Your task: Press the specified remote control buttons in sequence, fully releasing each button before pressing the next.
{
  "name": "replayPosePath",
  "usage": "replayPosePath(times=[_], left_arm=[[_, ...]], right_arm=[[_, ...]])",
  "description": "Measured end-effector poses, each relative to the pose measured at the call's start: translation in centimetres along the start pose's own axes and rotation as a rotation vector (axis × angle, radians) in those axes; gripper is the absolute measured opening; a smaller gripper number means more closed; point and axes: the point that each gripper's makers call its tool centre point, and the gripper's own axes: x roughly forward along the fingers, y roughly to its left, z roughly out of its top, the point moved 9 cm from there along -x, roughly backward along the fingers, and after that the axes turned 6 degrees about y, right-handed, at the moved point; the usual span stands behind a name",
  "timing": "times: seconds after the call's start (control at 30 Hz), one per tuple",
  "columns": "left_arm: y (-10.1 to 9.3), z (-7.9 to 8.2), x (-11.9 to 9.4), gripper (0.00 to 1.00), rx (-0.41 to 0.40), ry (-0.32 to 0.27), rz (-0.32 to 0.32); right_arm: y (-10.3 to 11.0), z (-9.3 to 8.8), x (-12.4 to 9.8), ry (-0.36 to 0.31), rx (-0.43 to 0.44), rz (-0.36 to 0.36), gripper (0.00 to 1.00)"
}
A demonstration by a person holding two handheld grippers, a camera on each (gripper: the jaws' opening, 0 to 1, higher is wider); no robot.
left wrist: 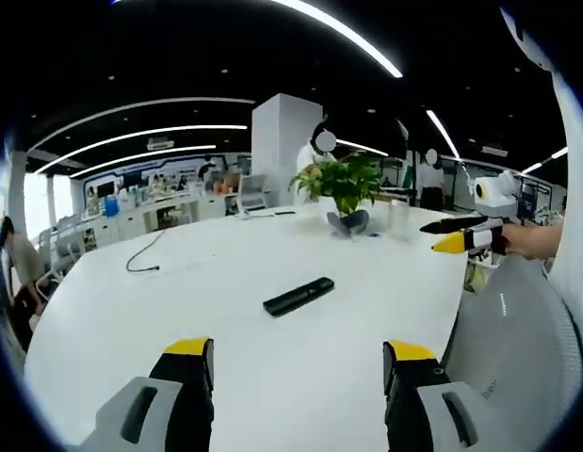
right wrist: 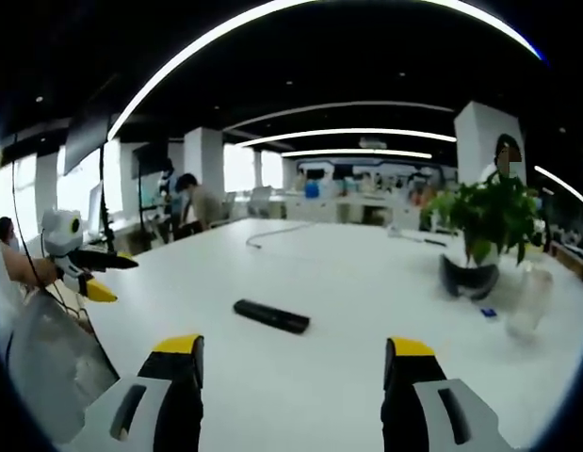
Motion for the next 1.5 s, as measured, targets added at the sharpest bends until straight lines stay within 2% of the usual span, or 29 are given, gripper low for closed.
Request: replayPosePath(times=[0.23, 0.33, 0.37, 0.43, 0.57, 0.73, 1.03, 1.5], left_arm=[[0.0, 1.8, 2.6, 0.71, 0.04, 0.043, -0.092], [0.1, 2.0, 3.8, 0.69, 0.053, 0.102, -0.154], [0.2, 1.9, 4.3, 0.68, 0.033, 0.148, -0.187], [0.5, 1.7, 5.1, 0.68, 0.008, 0.203, -0.231], [1.8, 2.1, 6.5, 0.68, -0.006, 0.249, -0.244], [3.1, 3.1, 7.7, 0.68, -0.035, 0.265, -0.258], [4.4, 4.5, 9.9, 0.67, -0.011, 0.313, -0.287], [5.6, 4.9, 12.9, 0.68, -0.019, 0.378, -0.327]], right_arm=[[-0.1, 0.1, -0.2, -0.012, 0.008, -0.013, 0.76], [-0.2, 0.2, -0.3, -0.021, 0.008, -0.02, 0.76], [-0.2, 0.2, -0.3, -0.022, 0.008, -0.023, 0.76], [-0.2, 0.3, -0.4, -0.024, 0.009, -0.028, 0.76], [-0.2, 0.4, -0.5, -0.033, 0.015, -0.036, 0.75], [-0.1, 0.6, -0.6, -0.034, 0.02, -0.043, 0.75], [-0.1, 0.8, -0.7, -0.035, 0.02, -0.053, 0.75], [-0.2, 0.8, -0.8, -0.033, 0.025, -0.062, 0.75]])
